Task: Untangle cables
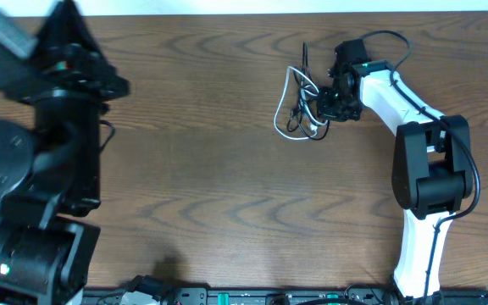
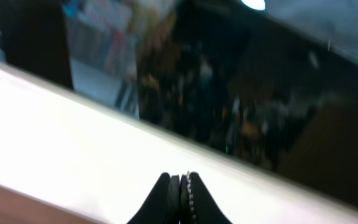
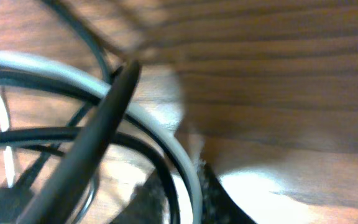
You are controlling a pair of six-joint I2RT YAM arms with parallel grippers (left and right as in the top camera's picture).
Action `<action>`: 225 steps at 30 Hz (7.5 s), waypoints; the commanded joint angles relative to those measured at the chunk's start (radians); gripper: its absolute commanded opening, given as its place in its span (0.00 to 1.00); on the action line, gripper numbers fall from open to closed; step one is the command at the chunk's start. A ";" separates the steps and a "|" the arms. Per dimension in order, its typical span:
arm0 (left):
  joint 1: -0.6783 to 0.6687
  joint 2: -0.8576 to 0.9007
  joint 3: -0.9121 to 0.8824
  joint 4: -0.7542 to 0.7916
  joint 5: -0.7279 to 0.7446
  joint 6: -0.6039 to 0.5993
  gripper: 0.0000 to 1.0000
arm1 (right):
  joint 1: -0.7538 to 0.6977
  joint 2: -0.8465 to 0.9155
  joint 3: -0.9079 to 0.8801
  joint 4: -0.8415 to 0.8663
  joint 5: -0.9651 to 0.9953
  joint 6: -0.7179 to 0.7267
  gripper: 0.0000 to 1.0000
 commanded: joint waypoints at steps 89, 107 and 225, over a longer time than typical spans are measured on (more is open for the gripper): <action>0.002 0.433 0.006 -0.466 0.307 0.013 0.08 | 0.119 -0.059 0.071 -0.171 0.122 0.029 0.27; 0.002 0.433 0.006 -0.462 0.307 0.013 0.08 | 0.148 0.011 0.070 -0.152 0.123 0.029 0.14; 0.001 0.526 -0.027 -0.391 0.626 0.110 0.51 | 0.040 -0.550 0.150 -0.198 -0.031 -0.103 0.18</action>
